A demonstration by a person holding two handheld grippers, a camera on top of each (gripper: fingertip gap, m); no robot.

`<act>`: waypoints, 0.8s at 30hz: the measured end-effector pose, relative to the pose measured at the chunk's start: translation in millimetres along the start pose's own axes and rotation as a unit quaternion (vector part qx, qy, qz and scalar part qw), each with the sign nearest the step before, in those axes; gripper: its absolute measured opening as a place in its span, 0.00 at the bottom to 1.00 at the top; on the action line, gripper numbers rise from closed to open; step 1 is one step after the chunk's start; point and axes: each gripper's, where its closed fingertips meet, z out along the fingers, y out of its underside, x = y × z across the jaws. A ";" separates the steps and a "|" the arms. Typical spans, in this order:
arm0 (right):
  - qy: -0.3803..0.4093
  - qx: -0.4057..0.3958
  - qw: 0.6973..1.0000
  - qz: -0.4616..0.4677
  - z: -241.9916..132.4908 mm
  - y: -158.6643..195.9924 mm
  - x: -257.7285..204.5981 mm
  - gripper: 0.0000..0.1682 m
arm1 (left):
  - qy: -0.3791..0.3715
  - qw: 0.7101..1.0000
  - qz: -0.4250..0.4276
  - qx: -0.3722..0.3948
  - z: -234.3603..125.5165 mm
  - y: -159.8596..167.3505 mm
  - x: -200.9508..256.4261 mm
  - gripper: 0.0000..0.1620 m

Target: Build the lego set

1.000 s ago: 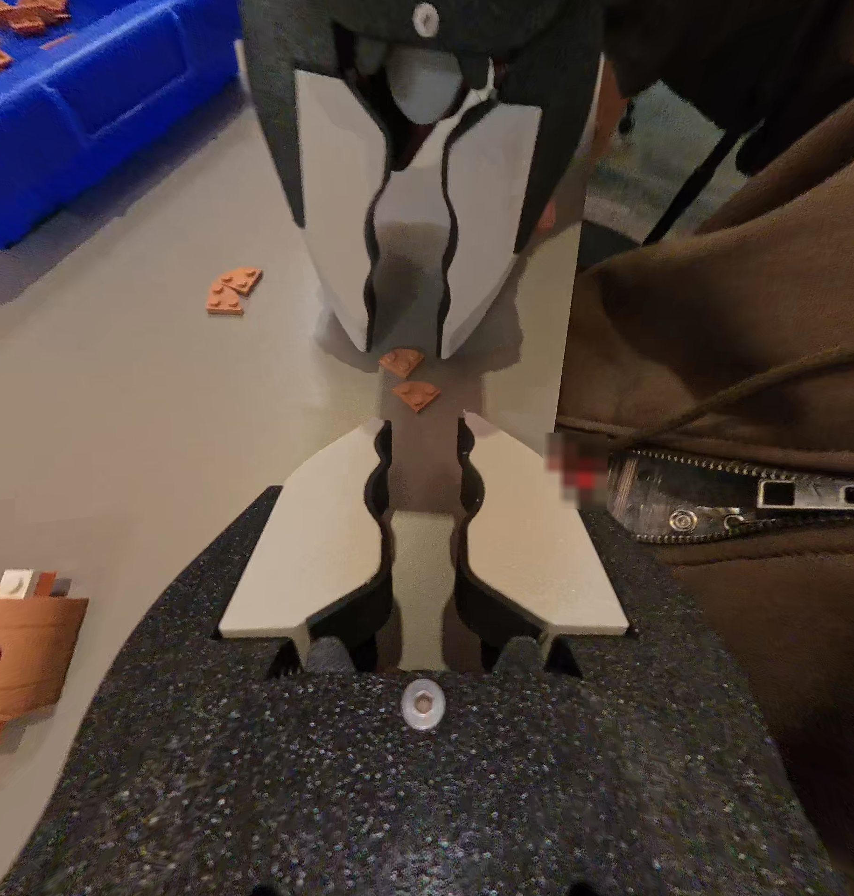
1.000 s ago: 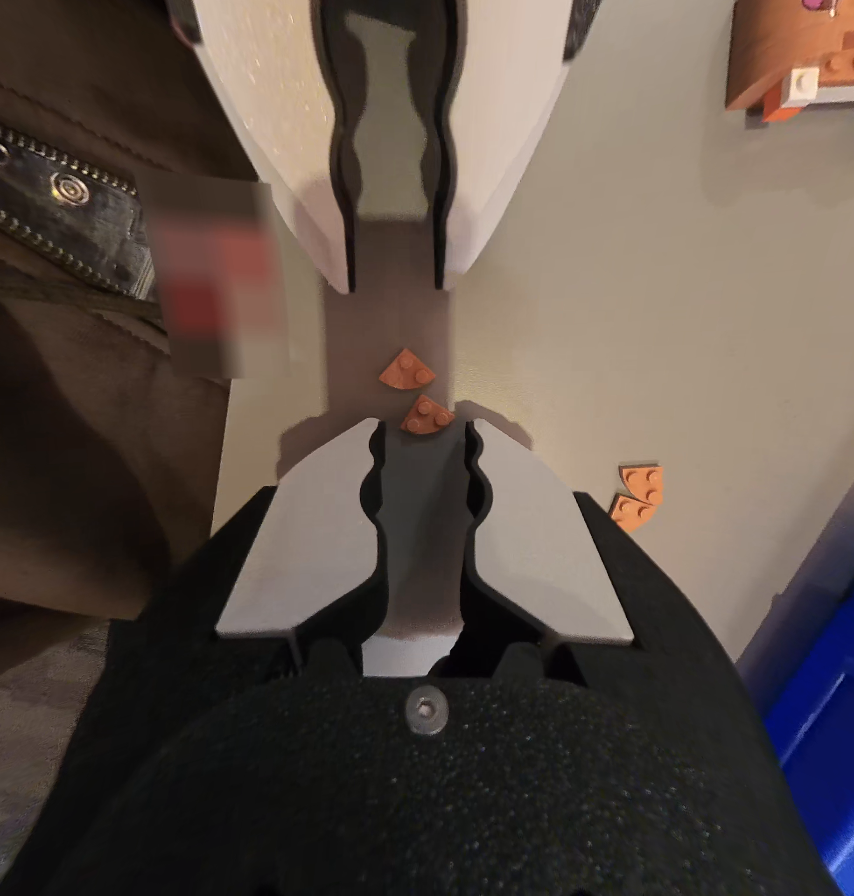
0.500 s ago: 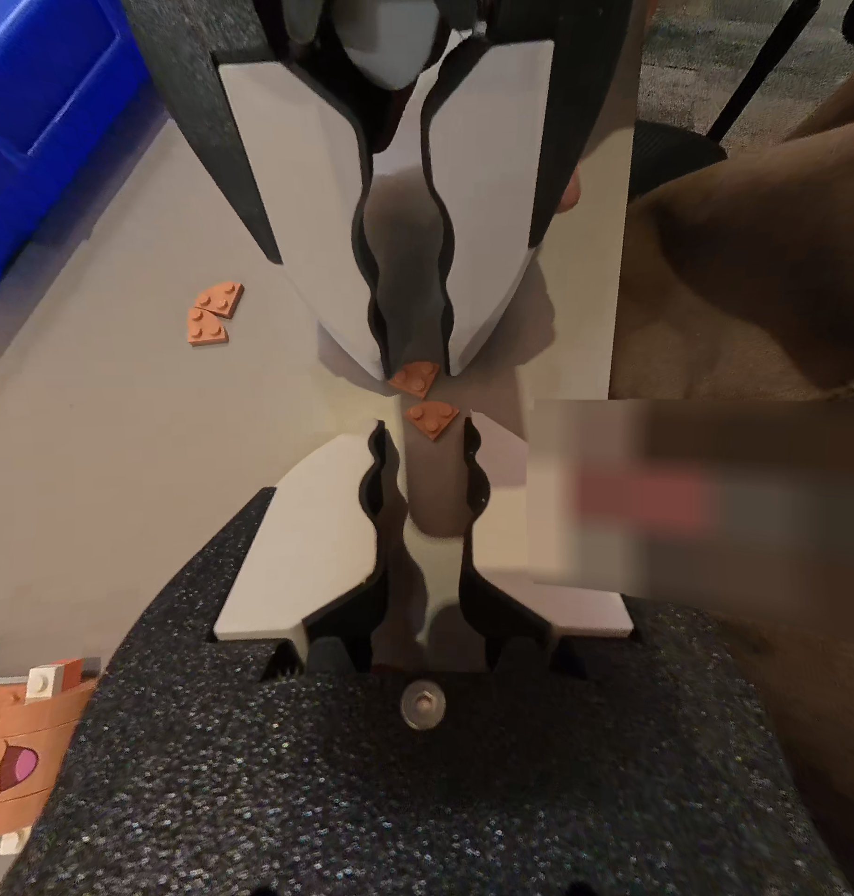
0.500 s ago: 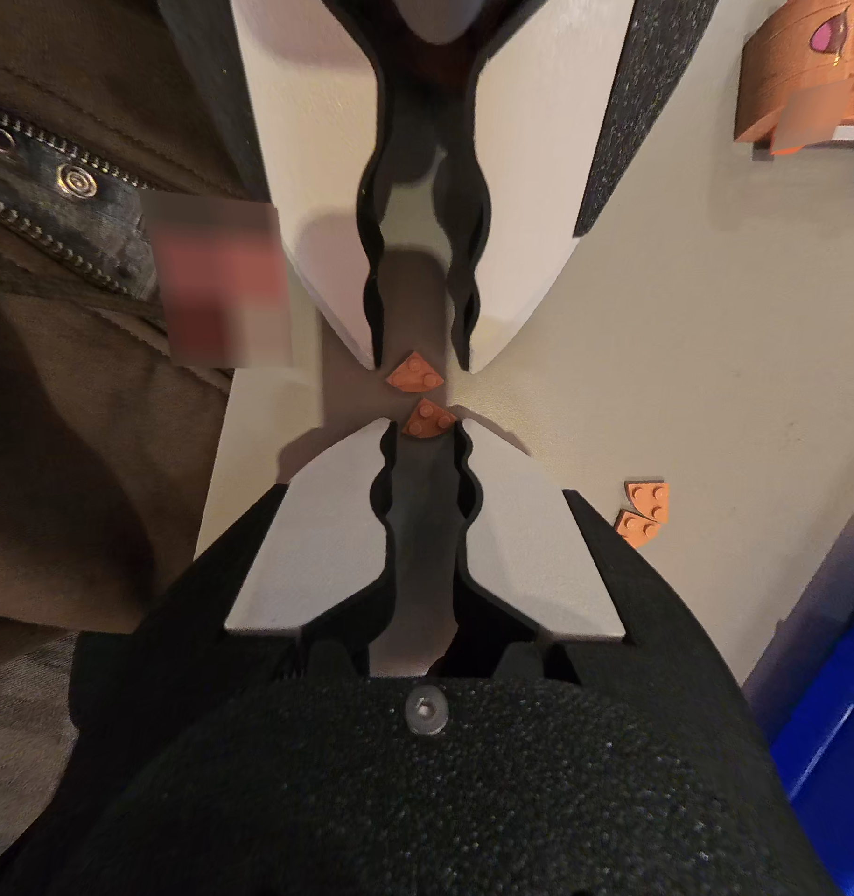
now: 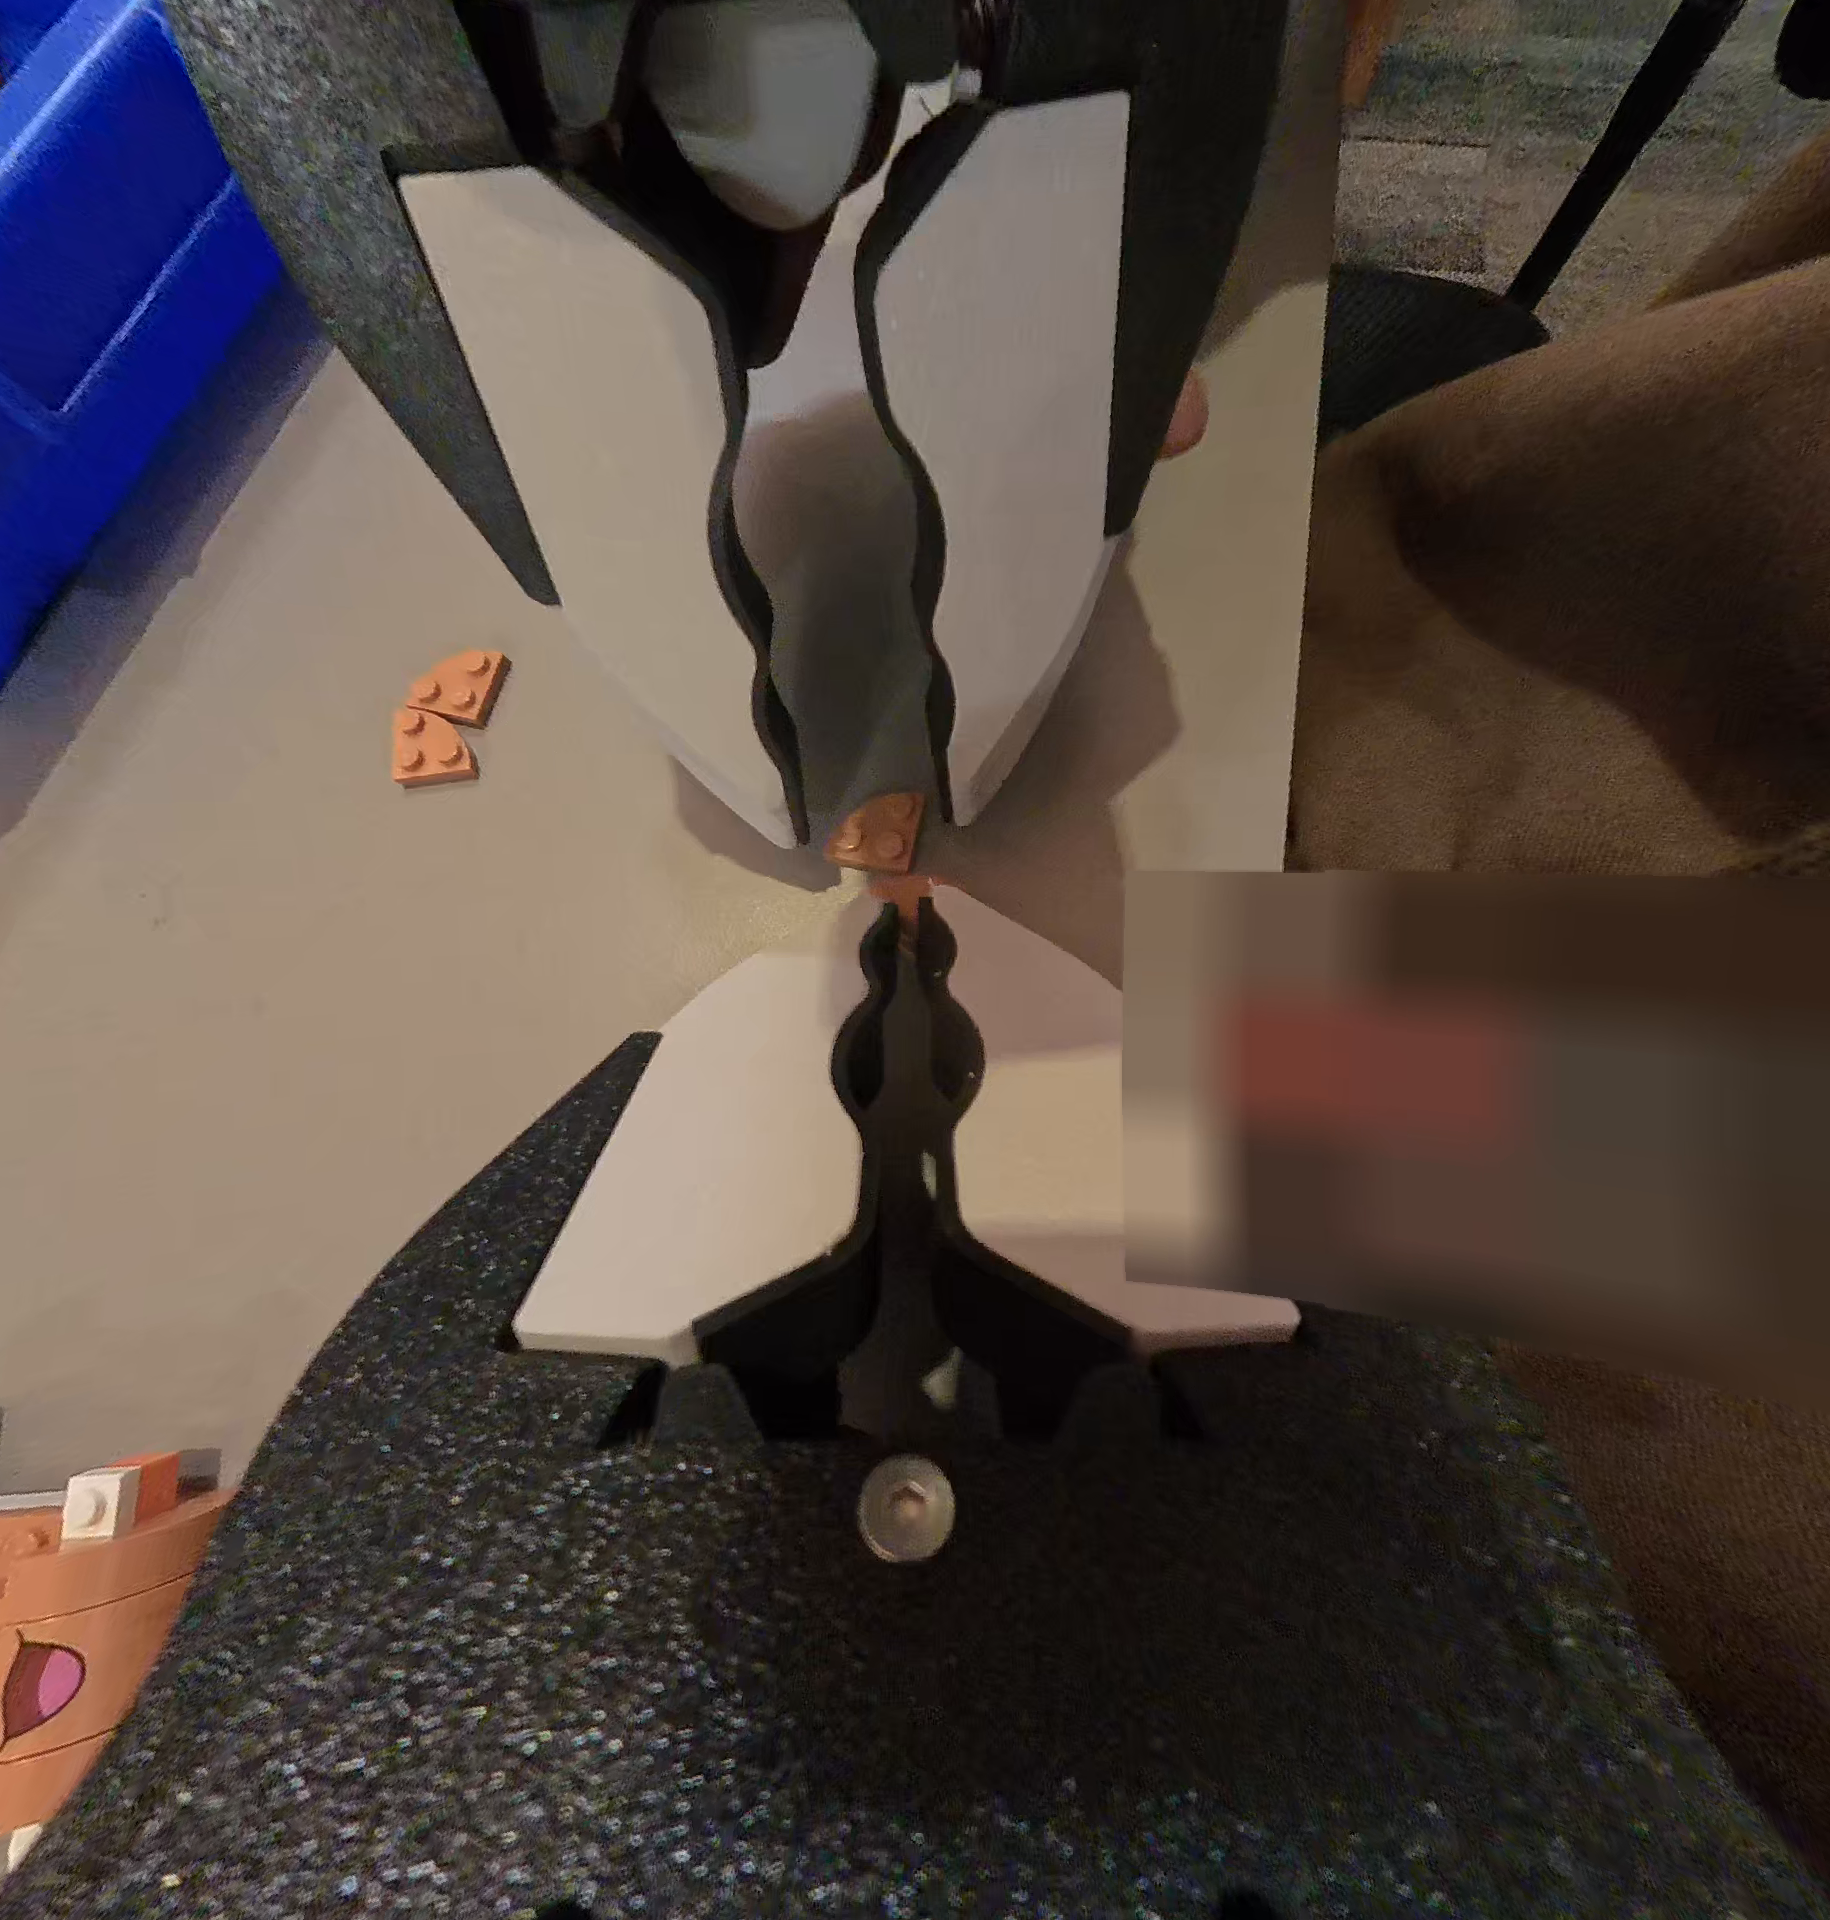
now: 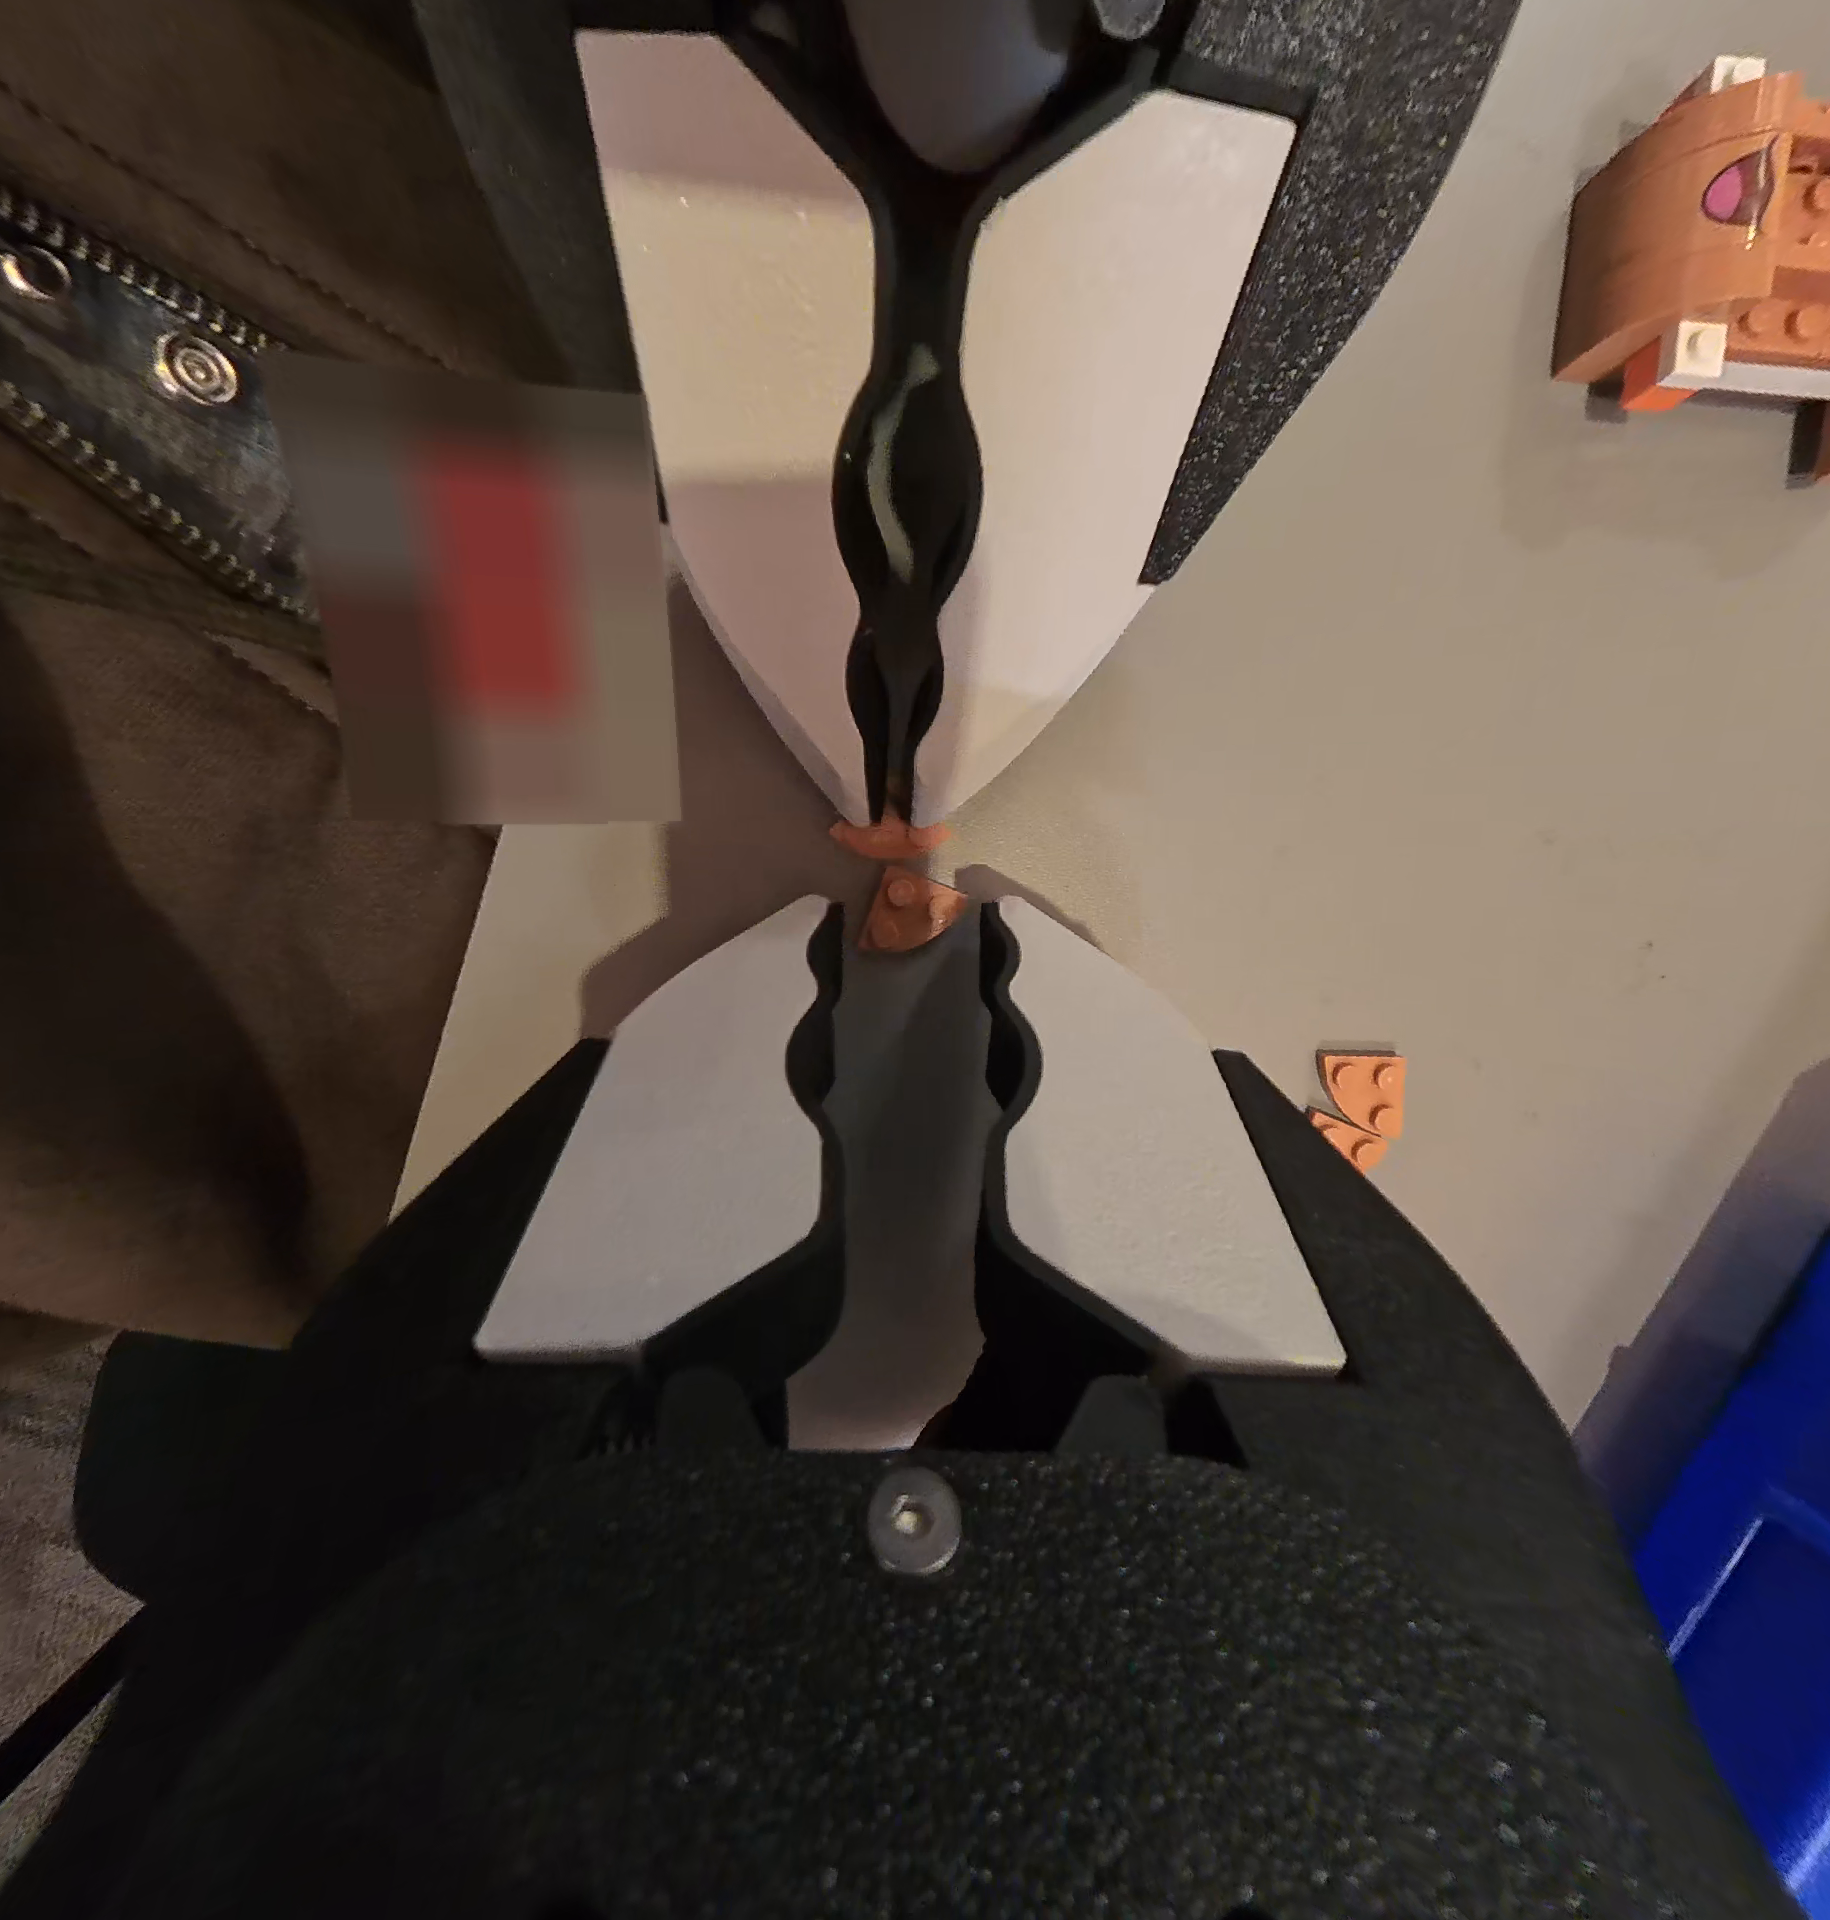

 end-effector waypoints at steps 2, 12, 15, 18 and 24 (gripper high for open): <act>-0.002 0.003 1.000 -0.002 -0.9 -0.7 0.1 0.17 | 0.000 1.000 -0.004 0.003 -1.2 -0.1 0.1 0.07; 0.004 0.034 0.999 -0.002 8.1 -12.1 -3.4 0.17 | -0.006 0.996 -0.057 0.064 -28.3 1.4 -0.2 0.16; -0.007 0.031 0.999 0.008 11.7 -13.9 -6.1 0.14 | -0.010 0.995 -0.066 0.068 -31.6 3.0 -1.0 0.15; -0.001 0.026 1.000 0.011 11.8 -14.5 -5.9 0.13 | -0.010 0.994 -0.076 0.075 -32.9 2.4 -2.6 0.15; 0.028 0.058 0.998 -0.008 2.2 -25.3 -4.2 0.13 | 0.006 0.987 -0.108 0.119 -42.3 -4.3 -4.3 0.17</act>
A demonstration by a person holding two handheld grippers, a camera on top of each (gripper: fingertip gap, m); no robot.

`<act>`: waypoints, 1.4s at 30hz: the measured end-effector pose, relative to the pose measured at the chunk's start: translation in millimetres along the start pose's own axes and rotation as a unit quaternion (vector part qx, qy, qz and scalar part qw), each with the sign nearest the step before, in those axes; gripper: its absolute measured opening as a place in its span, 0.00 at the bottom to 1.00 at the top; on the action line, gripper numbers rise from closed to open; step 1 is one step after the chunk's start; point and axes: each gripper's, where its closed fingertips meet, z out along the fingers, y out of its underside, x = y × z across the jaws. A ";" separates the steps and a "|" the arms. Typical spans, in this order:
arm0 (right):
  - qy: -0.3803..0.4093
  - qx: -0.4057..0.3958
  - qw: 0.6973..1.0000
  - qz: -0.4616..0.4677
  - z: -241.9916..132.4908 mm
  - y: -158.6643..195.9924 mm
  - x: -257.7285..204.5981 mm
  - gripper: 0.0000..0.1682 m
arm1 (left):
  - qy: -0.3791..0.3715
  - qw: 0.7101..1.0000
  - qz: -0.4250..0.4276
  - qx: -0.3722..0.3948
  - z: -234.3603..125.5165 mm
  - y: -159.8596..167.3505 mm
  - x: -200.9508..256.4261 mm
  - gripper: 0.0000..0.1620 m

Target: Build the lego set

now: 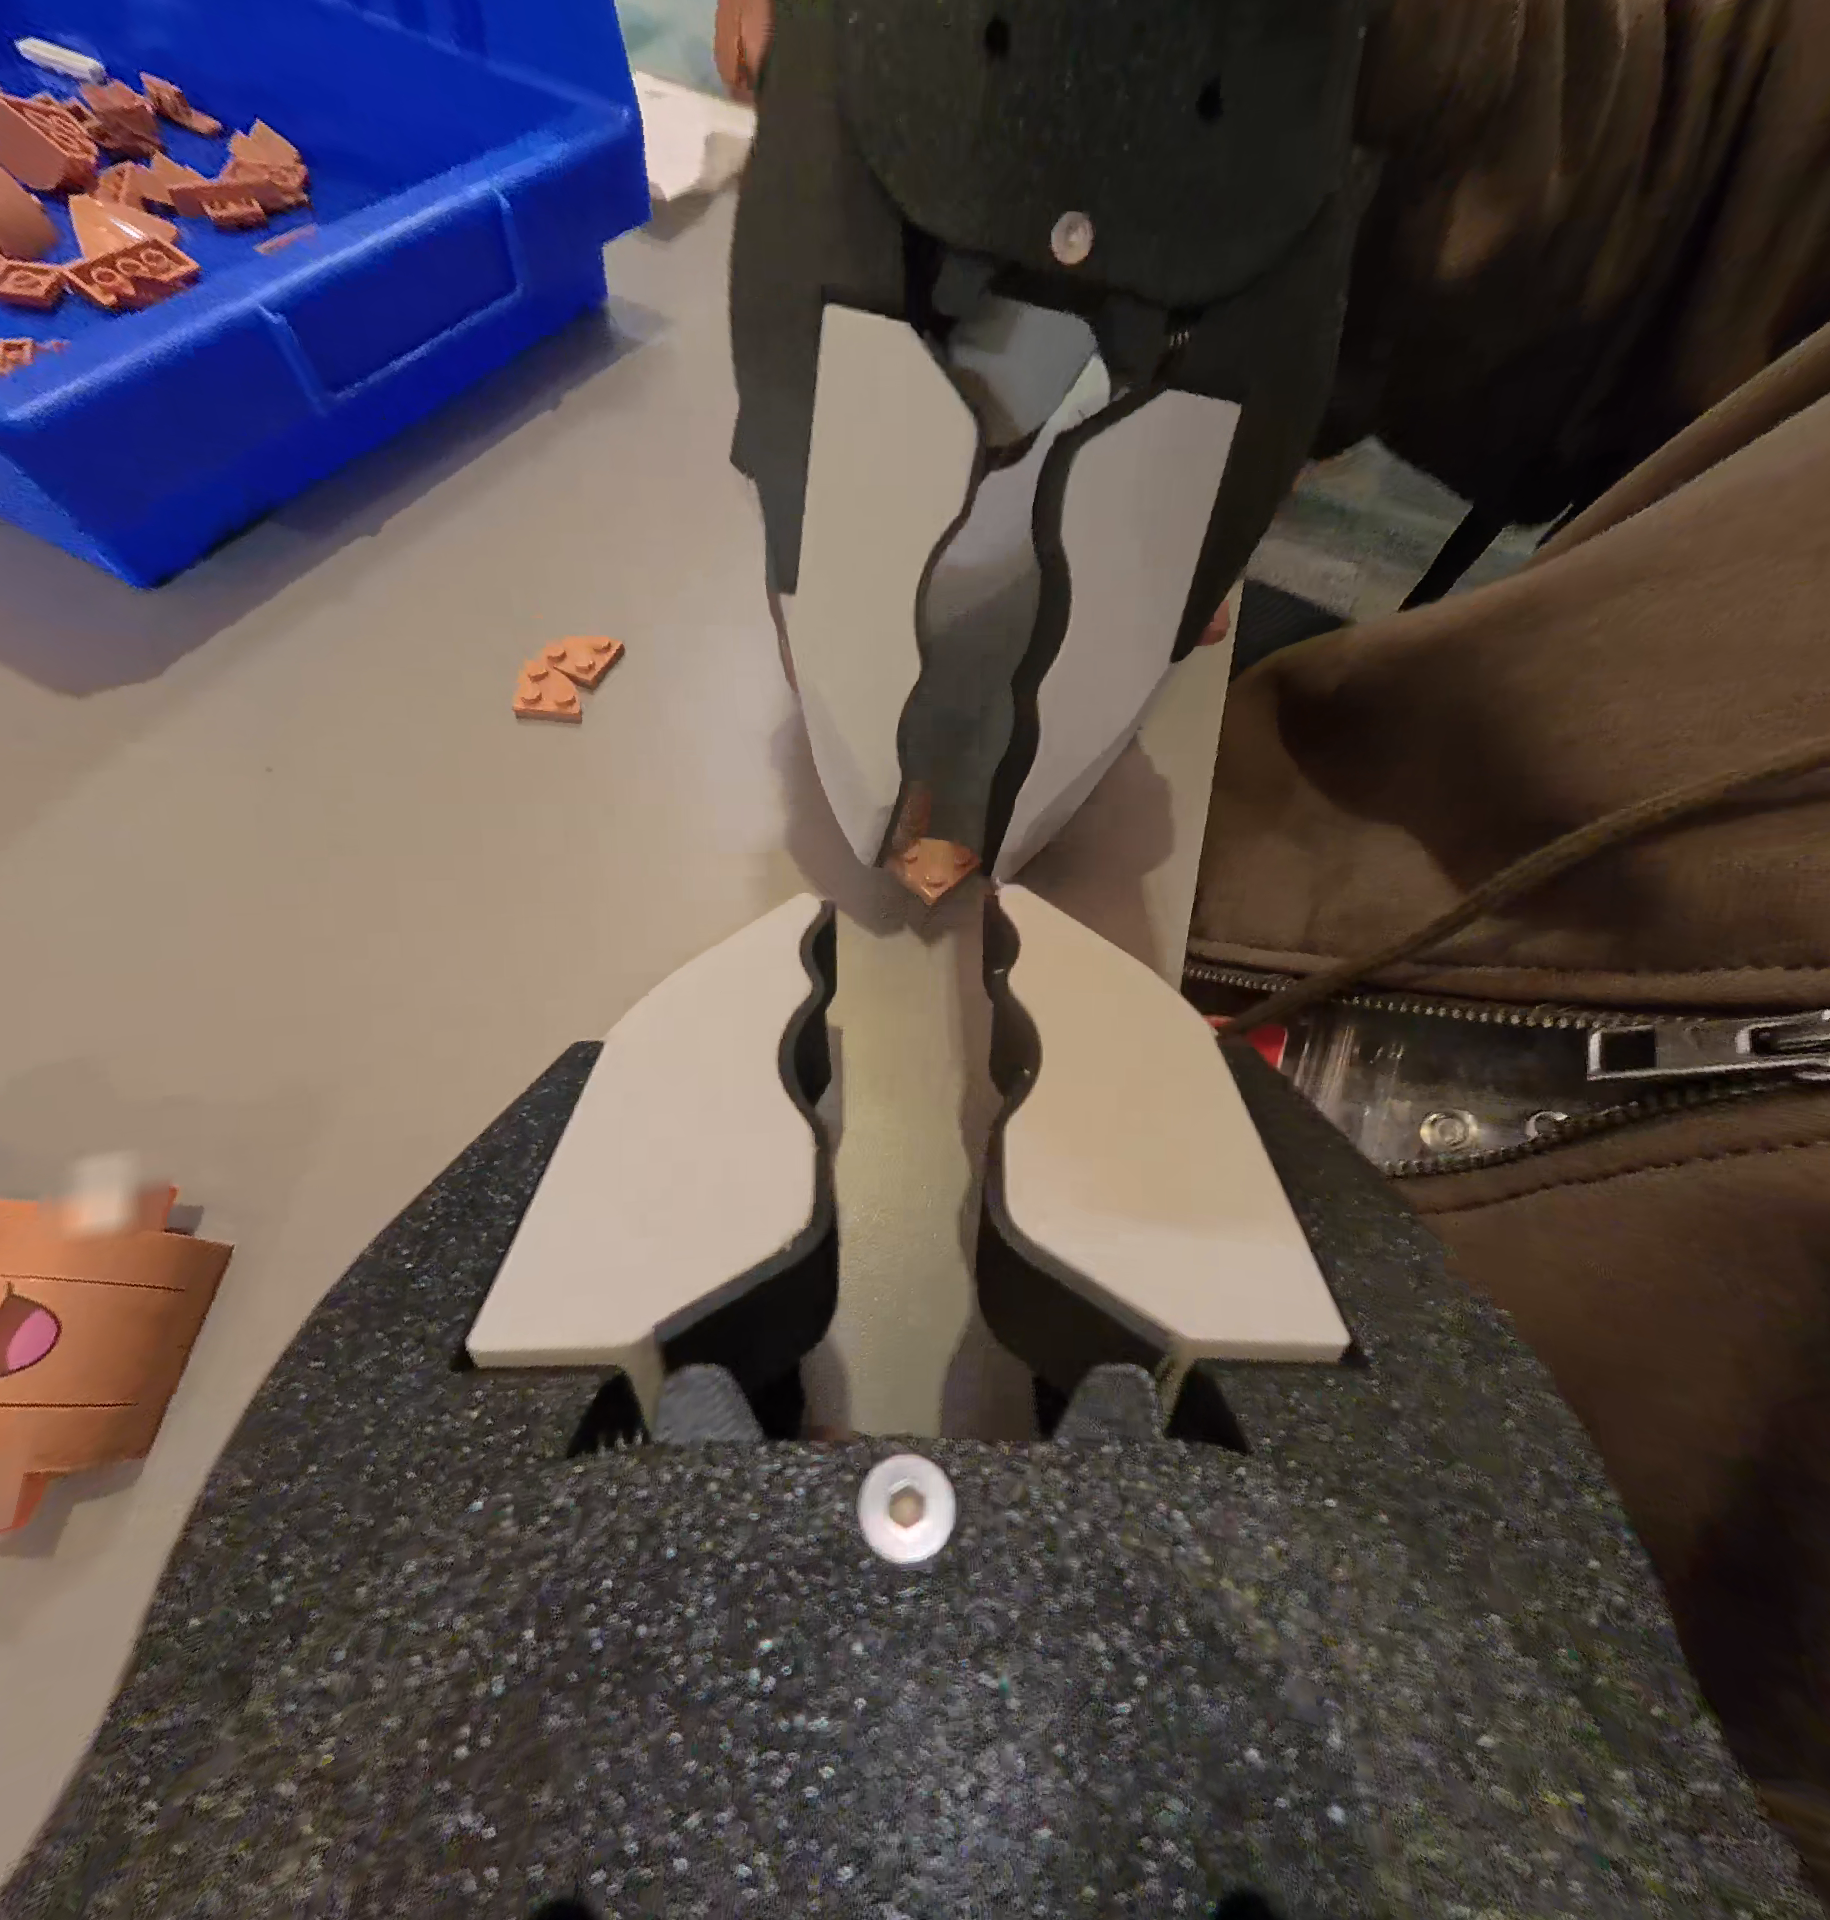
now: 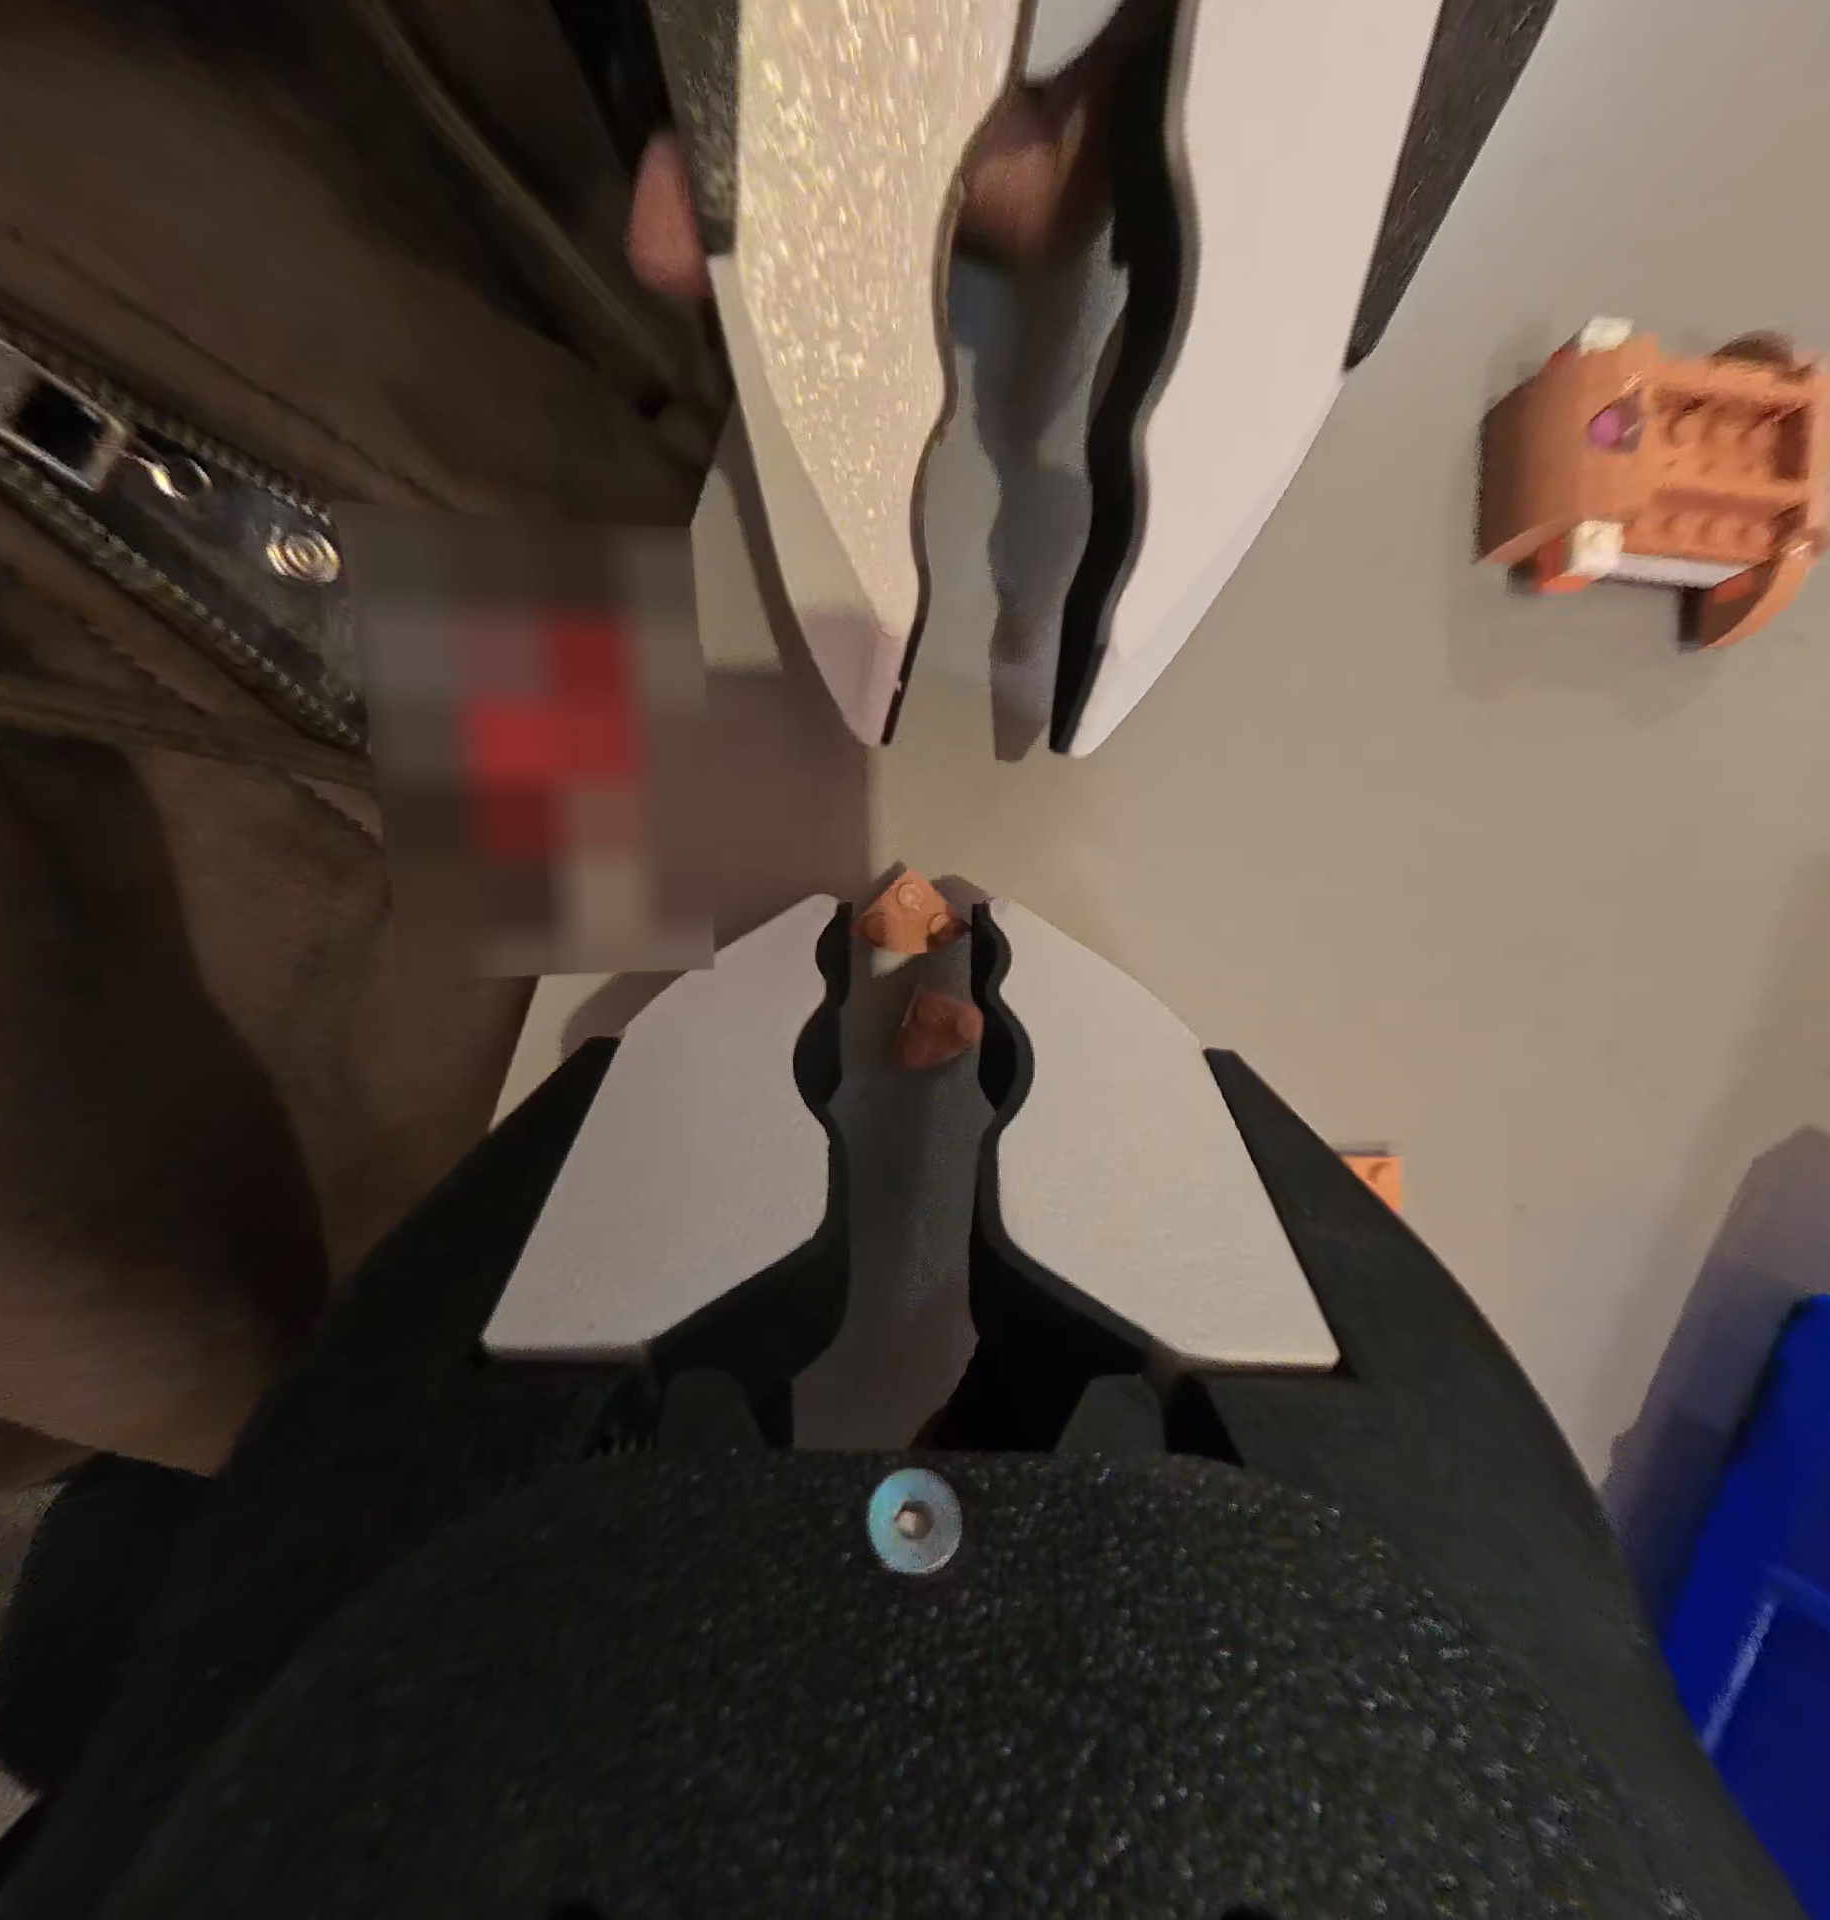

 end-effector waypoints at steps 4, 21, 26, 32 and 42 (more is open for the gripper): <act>0.038 0.035 0.998 -0.028 -18.2 -20.9 10.7 0.13 | 0.036 0.994 -0.075 0.069 -7.3 -17.4 -1.0 0.17; 0.117 0.065 0.986 -0.100 -43.5 -46.5 25.3 0.13 | 0.190 0.874 -0.399 0.204 -20.7 -50.4 -8.4 0.09; 0.124 0.082 0.983 -0.106 -50.3 -53.9 26.8 0.13 | 0.234 0.800 -0.492 0.250 -16.6 -56.7 -5.2 0.16; 0.114 0.054 0.987 -0.099 -48.0 -44.6 29.9 0.13 | 0.238 0.753 -0.542 0.287 -15.9 -62.0 -10.7 0.18; 0.092 0.050 0.992 -0.068 -43.1 -39.3 36.0 0.13 | 0.243 0.742 -0.553 0.291 -14.3 -69.3 -11.2 0.32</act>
